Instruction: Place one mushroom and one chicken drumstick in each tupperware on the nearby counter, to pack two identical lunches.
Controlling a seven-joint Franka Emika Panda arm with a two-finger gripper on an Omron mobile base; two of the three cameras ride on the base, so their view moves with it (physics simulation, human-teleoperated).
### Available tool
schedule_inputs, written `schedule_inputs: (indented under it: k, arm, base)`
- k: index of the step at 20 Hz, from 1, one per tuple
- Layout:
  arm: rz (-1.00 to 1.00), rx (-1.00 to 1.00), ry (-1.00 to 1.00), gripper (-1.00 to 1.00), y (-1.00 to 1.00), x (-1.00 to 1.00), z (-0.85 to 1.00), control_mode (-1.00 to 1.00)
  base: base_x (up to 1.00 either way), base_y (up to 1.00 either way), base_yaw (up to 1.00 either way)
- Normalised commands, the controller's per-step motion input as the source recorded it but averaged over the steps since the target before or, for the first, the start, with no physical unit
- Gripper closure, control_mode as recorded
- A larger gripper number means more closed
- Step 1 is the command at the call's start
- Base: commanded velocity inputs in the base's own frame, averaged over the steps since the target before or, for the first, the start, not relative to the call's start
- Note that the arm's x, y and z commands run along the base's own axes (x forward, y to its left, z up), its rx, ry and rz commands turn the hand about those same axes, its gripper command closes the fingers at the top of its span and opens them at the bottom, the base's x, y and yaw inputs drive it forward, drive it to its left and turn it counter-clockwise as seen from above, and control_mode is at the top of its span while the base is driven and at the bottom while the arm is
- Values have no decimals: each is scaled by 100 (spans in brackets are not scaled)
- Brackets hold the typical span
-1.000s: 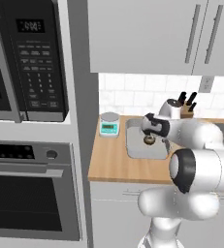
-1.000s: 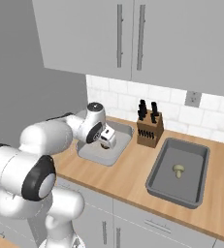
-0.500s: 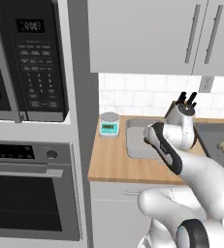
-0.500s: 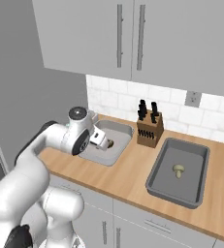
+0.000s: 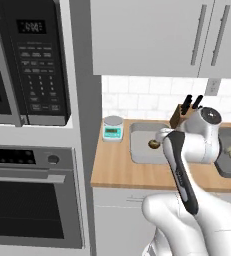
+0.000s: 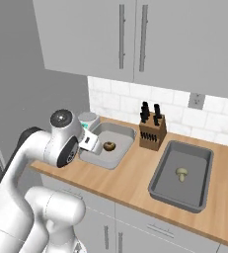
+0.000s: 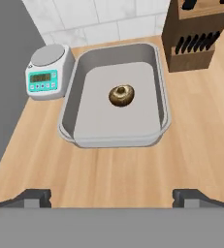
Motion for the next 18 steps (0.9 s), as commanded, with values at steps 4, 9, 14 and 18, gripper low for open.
schedule_inputs:
  k: [4,9,14,18]
  arm:
    - [0,0,0,-100,8,-69,67,-100]
    - [0,0,0,-100,15,-68,51,-100]
    - [0,0,0,-100,30,-47,29,-100]
    - [0,0,0,-100,17,-31,12,-100]
  base:
    - [0,0,0]
    - [0,0,0]
    - [0,0,0]
    - [0,0,0]
